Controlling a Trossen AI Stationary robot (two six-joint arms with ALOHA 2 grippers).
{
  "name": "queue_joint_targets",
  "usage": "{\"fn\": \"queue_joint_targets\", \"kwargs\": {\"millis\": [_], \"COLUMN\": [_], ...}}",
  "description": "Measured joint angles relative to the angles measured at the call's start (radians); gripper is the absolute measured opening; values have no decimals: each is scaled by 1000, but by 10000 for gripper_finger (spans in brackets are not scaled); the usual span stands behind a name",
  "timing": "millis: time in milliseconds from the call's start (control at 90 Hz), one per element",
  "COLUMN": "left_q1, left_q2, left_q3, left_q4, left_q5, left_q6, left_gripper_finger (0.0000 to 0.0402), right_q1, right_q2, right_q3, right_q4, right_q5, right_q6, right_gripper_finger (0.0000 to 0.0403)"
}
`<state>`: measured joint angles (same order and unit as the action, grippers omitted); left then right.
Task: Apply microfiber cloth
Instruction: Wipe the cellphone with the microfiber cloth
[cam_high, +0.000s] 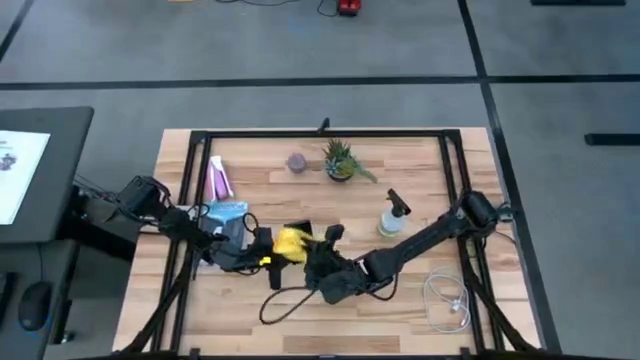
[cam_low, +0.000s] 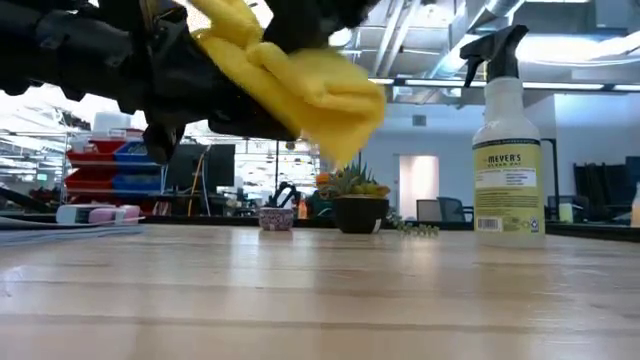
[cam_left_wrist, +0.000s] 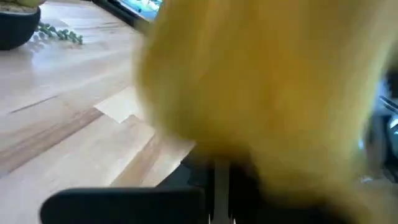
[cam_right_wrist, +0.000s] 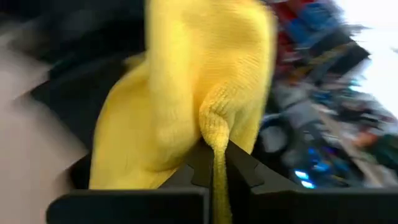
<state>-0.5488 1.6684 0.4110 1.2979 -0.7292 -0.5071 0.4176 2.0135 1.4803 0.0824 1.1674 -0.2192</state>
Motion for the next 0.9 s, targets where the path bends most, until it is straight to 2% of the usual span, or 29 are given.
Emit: {"fn": "queue_joint_targets", "kwargs": {"millis": [100,222,411,544,667,756,900], "left_q1": [0,-1,-1,-1,-5,-3,-4], "left_q2": [0,0,0,0,-2,-2,-2], "left_q3": [0,0,-1,-1,4,3,3], "left_q4": [-2,-12,-17,-17,12,14,51], "left_q5": [5,19,18,4,44,32,27], "left_q6": [0,1,5,9,19,27,50], "left_gripper_finger": [8,8,8,8,8,8,8], "right_q1": [-2,7,33,51,58,62,74], "right_q2": [0,-1,-1,3,4,4,4], "right_q3": [1,1,-6,-33,-35,-35,-35], "right_q4": [57,-33,-271,-450,-575,-574,-462], "right_q5": [60,42,-49,-20,-24,-83,-199], "right_q6": [-52,23,280,456,576,609,580], "right_gripper_finger": [0,0,0,0,0,0,0]}}
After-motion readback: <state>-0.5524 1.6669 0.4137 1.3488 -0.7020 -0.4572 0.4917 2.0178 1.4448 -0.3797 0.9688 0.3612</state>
